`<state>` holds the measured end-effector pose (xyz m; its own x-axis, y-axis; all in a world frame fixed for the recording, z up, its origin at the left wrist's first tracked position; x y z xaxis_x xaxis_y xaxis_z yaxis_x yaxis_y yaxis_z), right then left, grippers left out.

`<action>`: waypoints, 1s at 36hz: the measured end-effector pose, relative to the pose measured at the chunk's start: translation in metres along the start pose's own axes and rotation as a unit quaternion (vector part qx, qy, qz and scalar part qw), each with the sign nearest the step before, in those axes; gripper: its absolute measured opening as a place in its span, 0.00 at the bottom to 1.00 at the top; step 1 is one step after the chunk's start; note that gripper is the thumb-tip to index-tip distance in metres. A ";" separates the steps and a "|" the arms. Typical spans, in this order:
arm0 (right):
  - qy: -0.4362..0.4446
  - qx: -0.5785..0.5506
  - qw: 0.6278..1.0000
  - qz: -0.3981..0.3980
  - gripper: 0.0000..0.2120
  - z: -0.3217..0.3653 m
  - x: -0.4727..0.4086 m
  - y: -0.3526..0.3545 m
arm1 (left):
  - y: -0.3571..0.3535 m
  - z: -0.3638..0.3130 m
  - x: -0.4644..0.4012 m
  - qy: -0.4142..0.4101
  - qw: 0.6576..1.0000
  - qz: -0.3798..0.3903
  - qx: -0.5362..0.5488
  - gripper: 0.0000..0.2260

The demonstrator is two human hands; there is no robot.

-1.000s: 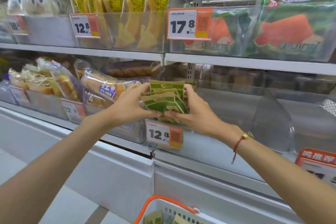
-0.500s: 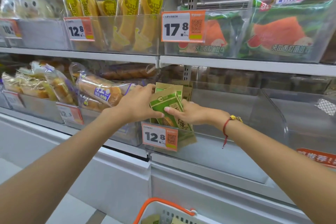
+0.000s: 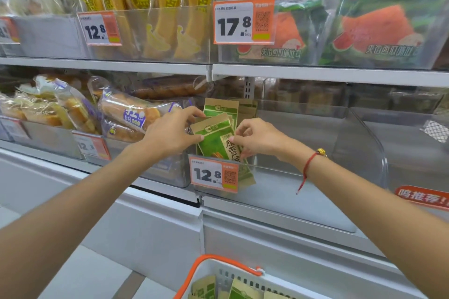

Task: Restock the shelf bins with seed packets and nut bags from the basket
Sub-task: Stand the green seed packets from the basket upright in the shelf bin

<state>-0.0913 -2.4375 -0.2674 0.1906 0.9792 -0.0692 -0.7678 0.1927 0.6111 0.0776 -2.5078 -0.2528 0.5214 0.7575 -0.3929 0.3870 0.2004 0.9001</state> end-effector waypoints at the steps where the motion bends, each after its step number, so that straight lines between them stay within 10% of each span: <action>1: 0.017 0.040 0.999 -0.022 0.06 -0.001 0.001 0.003 | -0.001 -0.001 0.000 -0.005 1.000 0.008 -0.018 0.21; 9: 0.081 0.107 0.991 -0.014 0.08 0.004 0.009 0.006 | -0.002 -0.004 0.002 -0.026 0.997 -0.005 -0.074 0.24; 19: 0.106 -0.110 0.980 -0.128 0.07 -0.003 0.015 -0.001 | 0.020 -0.016 0.001 -0.059 0.995 -0.080 -0.012 0.30; 30: 0.041 0.126 0.991 -0.002 0.13 0.008 -0.001 -0.020 | -0.004 -0.022 0.008 -0.100 0.970 -0.023 -0.221 0.20; 36: -0.016 -0.047 0.997 0.066 0.05 0.000 -0.002 0.002 | -0.006 -0.009 0.018 -0.123 0.967 -0.084 -0.209 0.14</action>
<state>-0.0938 -2.4393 -0.2658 0.1022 0.9942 0.0337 -0.8413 0.0683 0.5363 0.0773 -2.4899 -0.2639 0.6626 0.5327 -0.5264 0.1677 0.5795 0.7975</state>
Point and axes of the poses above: each hand's wrist, its own x-axis away from the middle knuckle, its own y-axis out of the back of the hand, z = x × y, the point moved 4 cm from there along -x, towards the middle knuckle, and after that the axes turned 8 degrees about -x, right-handed, at the moved point
